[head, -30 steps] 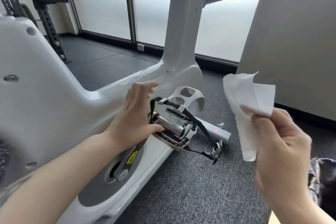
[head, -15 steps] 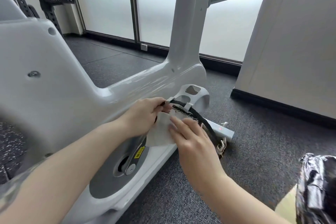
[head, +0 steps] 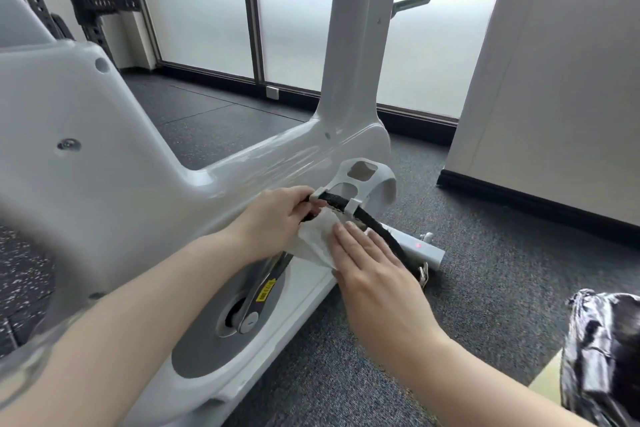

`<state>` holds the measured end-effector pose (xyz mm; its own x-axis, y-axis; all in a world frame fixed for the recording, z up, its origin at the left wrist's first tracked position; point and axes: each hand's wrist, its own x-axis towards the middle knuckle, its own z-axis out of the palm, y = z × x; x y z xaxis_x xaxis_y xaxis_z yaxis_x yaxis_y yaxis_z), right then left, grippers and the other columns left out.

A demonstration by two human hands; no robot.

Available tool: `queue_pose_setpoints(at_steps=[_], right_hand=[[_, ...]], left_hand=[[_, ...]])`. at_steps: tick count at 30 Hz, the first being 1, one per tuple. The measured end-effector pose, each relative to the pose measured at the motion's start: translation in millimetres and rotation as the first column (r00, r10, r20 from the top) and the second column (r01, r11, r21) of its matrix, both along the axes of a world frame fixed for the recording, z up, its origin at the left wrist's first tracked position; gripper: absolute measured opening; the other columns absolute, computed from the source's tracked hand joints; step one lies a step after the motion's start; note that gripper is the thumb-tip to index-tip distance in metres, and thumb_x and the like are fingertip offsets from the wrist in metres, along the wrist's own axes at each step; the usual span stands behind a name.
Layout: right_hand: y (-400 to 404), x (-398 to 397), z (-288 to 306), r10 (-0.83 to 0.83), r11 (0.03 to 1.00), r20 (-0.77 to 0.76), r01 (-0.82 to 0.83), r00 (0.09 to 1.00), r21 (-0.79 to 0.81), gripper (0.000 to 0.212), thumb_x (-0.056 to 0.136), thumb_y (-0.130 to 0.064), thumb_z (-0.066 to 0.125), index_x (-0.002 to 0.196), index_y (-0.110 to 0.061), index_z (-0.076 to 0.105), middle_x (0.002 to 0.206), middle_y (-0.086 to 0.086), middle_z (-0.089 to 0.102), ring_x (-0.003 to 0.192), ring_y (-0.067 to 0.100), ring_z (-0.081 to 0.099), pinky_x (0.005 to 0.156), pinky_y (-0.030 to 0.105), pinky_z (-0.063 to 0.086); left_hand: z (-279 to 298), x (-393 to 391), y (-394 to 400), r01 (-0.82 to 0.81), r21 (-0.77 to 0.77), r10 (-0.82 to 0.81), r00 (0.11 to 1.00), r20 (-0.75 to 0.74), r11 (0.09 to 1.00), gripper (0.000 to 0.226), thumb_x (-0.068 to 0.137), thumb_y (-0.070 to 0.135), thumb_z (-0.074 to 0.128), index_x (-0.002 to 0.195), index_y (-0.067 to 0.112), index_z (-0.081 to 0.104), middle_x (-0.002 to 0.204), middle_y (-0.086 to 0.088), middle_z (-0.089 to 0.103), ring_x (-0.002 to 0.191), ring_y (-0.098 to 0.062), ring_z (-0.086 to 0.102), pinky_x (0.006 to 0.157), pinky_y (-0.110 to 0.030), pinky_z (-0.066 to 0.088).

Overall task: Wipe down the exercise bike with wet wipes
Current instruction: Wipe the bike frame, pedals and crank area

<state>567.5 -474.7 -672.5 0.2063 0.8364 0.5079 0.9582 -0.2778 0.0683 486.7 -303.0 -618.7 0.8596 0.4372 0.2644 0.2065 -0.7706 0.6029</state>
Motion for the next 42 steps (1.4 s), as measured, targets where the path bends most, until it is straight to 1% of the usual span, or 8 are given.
queue_pose_setpoints(at_steps=[4, 9, 16, 19, 23, 27, 32, 42], right_hand=[[32, -4, 1, 0.038, 0.999, -0.024, -0.038, 0.999, 0.034, 0.056, 0.073, -0.010, 0.075, 0.127, -0.005, 0.061, 0.134, 0.009, 0.059, 0.130, 0.023, 0.051, 0.112, 0.036, 0.032], [9, 8, 6, 0.135, 0.987, -0.012, -0.133, 0.991, 0.094, 0.045, 0.072, -0.002, 0.063, 0.116, -0.008, 0.069, 0.126, 0.004, 0.065, 0.124, 0.018, 0.056, 0.115, 0.022, 0.015], [28, 10, 12, 0.005, 0.999, -0.085, -0.009, 0.996, -0.043, 0.055, 0.074, -0.006, 0.061, 0.129, -0.006, 0.058, 0.128, 0.004, 0.063, 0.115, 0.019, 0.063, 0.094, 0.030, 0.051], [7, 14, 11, 0.000, 1.000, -0.070, -0.002, 0.998, -0.029, 0.052, 0.077, -0.007, 0.057, 0.129, -0.004, 0.058, 0.130, 0.009, 0.062, 0.116, 0.023, 0.062, 0.095, 0.037, 0.053], [-5, 23, 11, -0.077, 0.995, -0.029, 0.078, 0.997, 0.067, 0.048, 0.071, -0.005, 0.076, 0.118, -0.005, 0.067, 0.120, 0.006, 0.068, 0.106, 0.021, 0.068, 0.097, 0.040, 0.052], [15, 20, 12, -0.021, 0.986, -0.073, 0.033, 0.997, 0.166, 0.035, 0.082, -0.012, 0.072, 0.117, -0.012, 0.069, 0.115, 0.001, 0.071, 0.114, 0.025, 0.062, 0.090, 0.047, 0.053], [-17, 32, 13, 0.006, 0.979, -0.072, 0.009, 0.997, 0.205, 0.024, 0.092, -0.017, 0.054, 0.110, -0.015, 0.070, 0.117, -0.003, 0.070, 0.124, 0.013, 0.055, 0.115, 0.034, 0.027], [-3, 21, 18, -0.052, 0.969, -0.221, 0.102, 0.974, 0.224, 0.017, 0.088, -0.019, 0.059, 0.098, -0.016, 0.073, 0.113, -0.005, 0.071, 0.089, 0.019, 0.072, 0.069, 0.032, 0.059]], left_hand=[[-1, -3, -6, -0.037, 0.101, 0.041, 0.999, -0.031, 0.994, 0.017, 0.098, 0.011, 0.047, 0.095, 0.024, 0.056, 0.088, 0.001, 0.069, 0.077, -0.008, 0.061, 0.066, -0.011, 0.041], [1, -7, -8, -0.033, 0.131, 0.049, 0.991, -0.122, 0.991, 0.029, 0.095, 0.005, 0.041, 0.118, 0.018, 0.053, 0.097, -0.008, 0.070, 0.089, -0.026, 0.064, 0.081, -0.043, 0.049], [13, -9, -15, 0.024, 0.018, -0.021, 0.988, -0.152, 1.000, 0.031, 0.086, 0.029, 0.051, 0.114, 0.015, 0.053, 0.085, 0.007, 0.063, 0.081, -0.017, 0.060, 0.065, -0.013, 0.044], [10, -10, -13, 0.028, 0.000, -0.028, 0.990, -0.140, 1.000, 0.041, 0.094, 0.007, 0.048, 0.130, 0.027, 0.046, 0.093, 0.013, 0.060, 0.086, -0.010, 0.058, 0.068, -0.002, 0.039], [2, -9, -9, -0.011, 0.010, 0.012, 0.994, -0.108, 1.000, 0.053, 0.097, 0.002, 0.043, 0.143, 0.027, 0.037, 0.126, 0.005, 0.063, 0.115, -0.013, 0.058, 0.092, -0.017, 0.040], [-1, -9, -12, -0.039, 0.031, 0.041, 0.996, -0.074, 0.999, 0.053, 0.099, 0.005, 0.042, 0.147, 0.025, 0.030, 0.128, 0.004, 0.059, 0.101, -0.006, 0.061, 0.086, -0.009, 0.036], [-6, -9, -8, -0.027, 0.031, 0.030, 0.994, -0.106, 0.999, 0.049, 0.100, 0.013, 0.045, 0.145, 0.025, 0.031, 0.132, -0.002, 0.060, 0.120, -0.019, 0.056, 0.099, -0.028, 0.042], [-11, -7, -5, -0.003, 0.039, 0.007, 0.995, -0.097, 0.999, 0.043, 0.099, 0.014, 0.051, 0.140, 0.023, 0.043, 0.140, 0.012, 0.052, 0.130, -0.006, 0.048, 0.104, -0.017, 0.033]])
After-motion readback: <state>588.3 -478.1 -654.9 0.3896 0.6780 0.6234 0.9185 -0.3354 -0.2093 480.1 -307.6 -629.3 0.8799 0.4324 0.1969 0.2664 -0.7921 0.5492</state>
